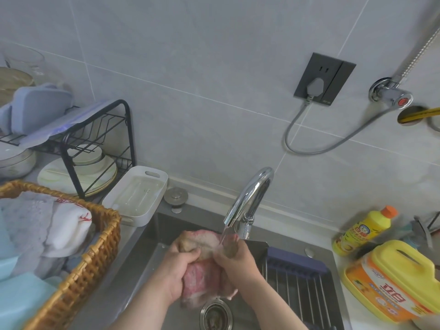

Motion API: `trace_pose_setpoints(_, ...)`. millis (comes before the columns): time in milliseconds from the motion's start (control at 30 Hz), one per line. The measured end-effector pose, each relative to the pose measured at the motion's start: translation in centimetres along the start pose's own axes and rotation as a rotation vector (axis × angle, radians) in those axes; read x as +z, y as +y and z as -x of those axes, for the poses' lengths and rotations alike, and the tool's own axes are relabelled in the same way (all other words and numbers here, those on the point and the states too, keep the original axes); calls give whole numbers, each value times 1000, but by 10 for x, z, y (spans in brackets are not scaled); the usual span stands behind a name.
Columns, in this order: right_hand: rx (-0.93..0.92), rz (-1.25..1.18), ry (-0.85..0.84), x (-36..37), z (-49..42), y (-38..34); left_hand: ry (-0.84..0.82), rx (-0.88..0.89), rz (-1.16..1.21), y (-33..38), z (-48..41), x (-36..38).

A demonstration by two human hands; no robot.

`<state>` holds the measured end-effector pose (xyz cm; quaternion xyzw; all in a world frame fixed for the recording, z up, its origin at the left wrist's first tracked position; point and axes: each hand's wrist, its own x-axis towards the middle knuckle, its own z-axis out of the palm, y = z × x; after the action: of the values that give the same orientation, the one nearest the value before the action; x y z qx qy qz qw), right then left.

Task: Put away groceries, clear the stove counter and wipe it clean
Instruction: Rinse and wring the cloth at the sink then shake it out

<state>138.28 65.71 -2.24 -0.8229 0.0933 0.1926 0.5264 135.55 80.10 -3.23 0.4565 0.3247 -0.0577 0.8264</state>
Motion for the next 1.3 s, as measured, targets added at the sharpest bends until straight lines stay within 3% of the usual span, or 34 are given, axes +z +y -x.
trace_pose_setpoints(133, -101, 20, 175, 5, -1, 9, 240, 347, -410, -4, -4, 3)
trace_pose_setpoints(200, -87, -49, 280, 8, 2, 6, 293, 392, -495, -4, -2, 9)
trace_pose_setpoints(300, -1, -225, 382, 7, 8, -1, 334, 333, -507, -4, -4, 13)
trace_pose_setpoints(500, 196, -776, 196, -16, 0, 6, -18, 93, -105, 2, 0, 8)
trace_pose_setpoints(600, 252, -897, 155, -25, 0, 11, 1, 50, -74, 6, 7, 14)
trace_pose_setpoints(733, 294, -822, 166, -20, 8, 14, 104, 128, -274, 4, 15, 35)
trace_pose_setpoints(833, 209, -700, 268, -29, 13, 24, 103, 217, -349, -2, 14, 37)
trace_pose_setpoints(933, 97, -443, 356, -38, 20, 28, 28, 205, -447, -6, 5, 27)
trace_pose_setpoints(1033, -22, -252, 399, -41, 26, 18, -153, 25, -297, -11, 2, 14)
trace_pose_setpoints(1100, -62, -217, 393, -44, 26, 7, -226, -5, -281, -14, 4, 7)
trace_pose_setpoints(1300, -138, -70, 379, -43, 19, -5, -34, 549, -756, 16, 15, 8)
